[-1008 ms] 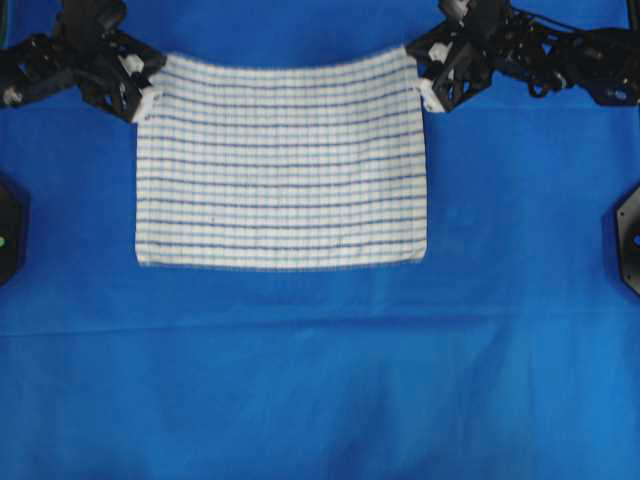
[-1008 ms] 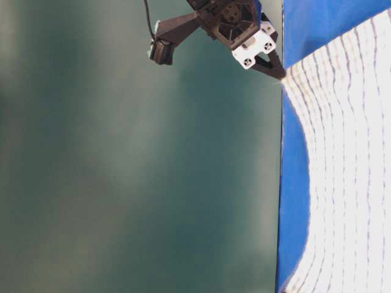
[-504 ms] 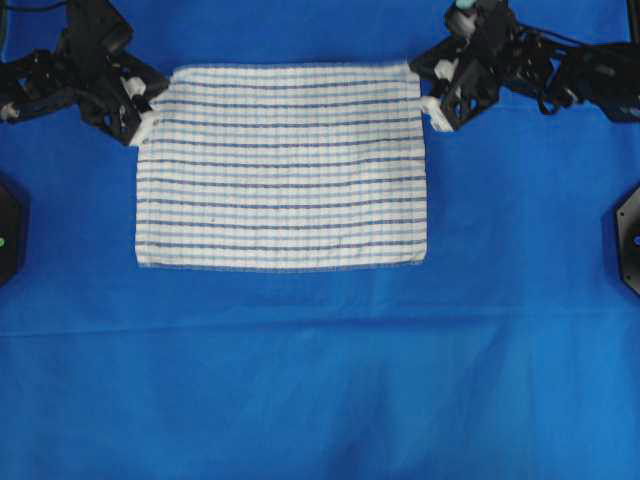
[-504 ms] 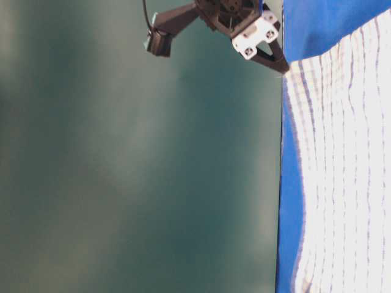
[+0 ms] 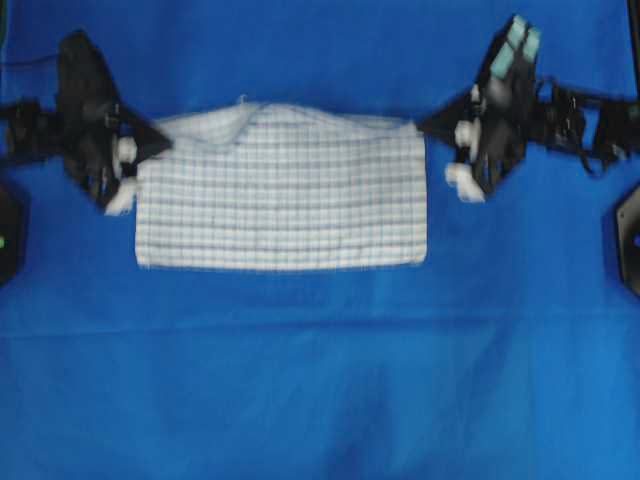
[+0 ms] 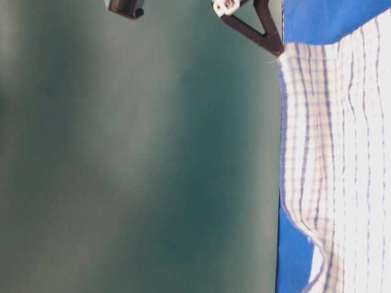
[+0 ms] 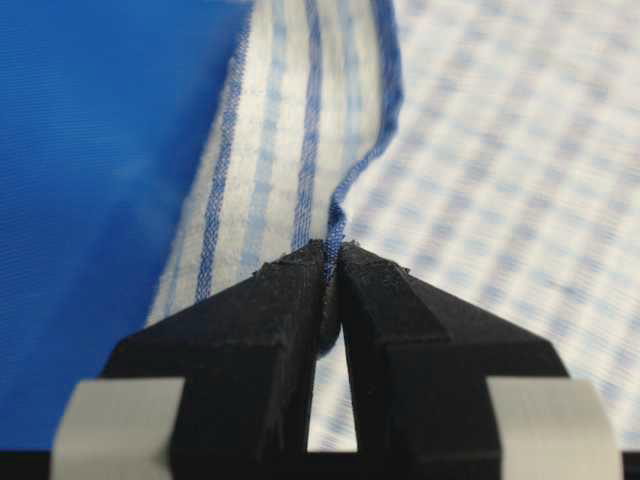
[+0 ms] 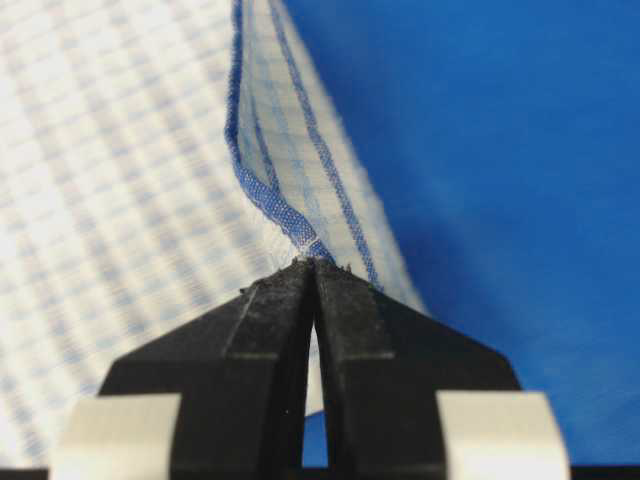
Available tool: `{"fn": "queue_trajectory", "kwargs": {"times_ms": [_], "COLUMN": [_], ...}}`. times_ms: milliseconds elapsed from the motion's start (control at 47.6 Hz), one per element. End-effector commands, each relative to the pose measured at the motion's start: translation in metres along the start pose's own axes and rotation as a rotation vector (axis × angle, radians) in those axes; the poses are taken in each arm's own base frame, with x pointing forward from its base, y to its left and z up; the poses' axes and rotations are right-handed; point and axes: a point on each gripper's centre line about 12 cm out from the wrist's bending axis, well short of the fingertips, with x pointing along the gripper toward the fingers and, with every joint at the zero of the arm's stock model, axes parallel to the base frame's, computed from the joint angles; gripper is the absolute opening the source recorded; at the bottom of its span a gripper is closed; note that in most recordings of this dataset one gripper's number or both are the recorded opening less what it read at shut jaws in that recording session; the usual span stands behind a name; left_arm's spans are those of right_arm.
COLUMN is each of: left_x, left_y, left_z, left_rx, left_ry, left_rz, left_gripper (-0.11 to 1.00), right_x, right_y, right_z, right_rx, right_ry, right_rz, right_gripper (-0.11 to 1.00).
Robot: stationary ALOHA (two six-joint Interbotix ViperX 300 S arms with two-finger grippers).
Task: Fold the blue towel.
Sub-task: 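Lift the far corners and fold them toward the near edge, then release, then grasp the folded strip's far corners with both grippers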
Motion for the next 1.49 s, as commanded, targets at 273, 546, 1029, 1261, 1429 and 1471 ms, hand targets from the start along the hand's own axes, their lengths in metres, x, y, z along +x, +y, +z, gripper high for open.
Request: {"fn": "queue_trajectory", "kwargs": {"times_ms": [273, 546, 1029, 1261, 1429, 1471], "left_x": [-0.029, -0.036, -0.032, -0.032, -0.035, -0.036], "left_y": [-0.04, -0.06, -0.063, -0.063, -0.062, -0.06], "left_z": [-0.014, -0.026, -0.029, -0.027, -0.021, -0.019], "left_rx": [-0.002, -0.014, -0.003, -0.012, -0.008, -0.012], "left_ry": [0.018, 0.07, 0.093, 0.085, 0.054, 0.044], "left_rz": [-0.148, -0.221, -0.222, -0.224, -0.226, -0.22], "left_gripper": [0.03, 0.03, 0.03, 0.26, 0.76, 0.86], "right_x": [-0.02, -0.022, -0.011, -0.009, -0.012, -0.013], "right_y": [0.061, 0.075, 0.082, 0.083, 0.08, 0.076], "right_z": [-0.015, -0.025, -0.026, -0.024, -0.017, -0.013], "right_rx": [-0.063, -0.08, -0.091, -0.094, -0.09, -0.082], "right_ry": [0.075, 0.127, 0.161, 0.159, 0.128, 0.115], "right_rz": [0.167, 0.199, 0.202, 0.203, 0.199, 0.19], "right_gripper": [0.01, 0.01, 0.01, 0.1, 0.6, 0.66]}}
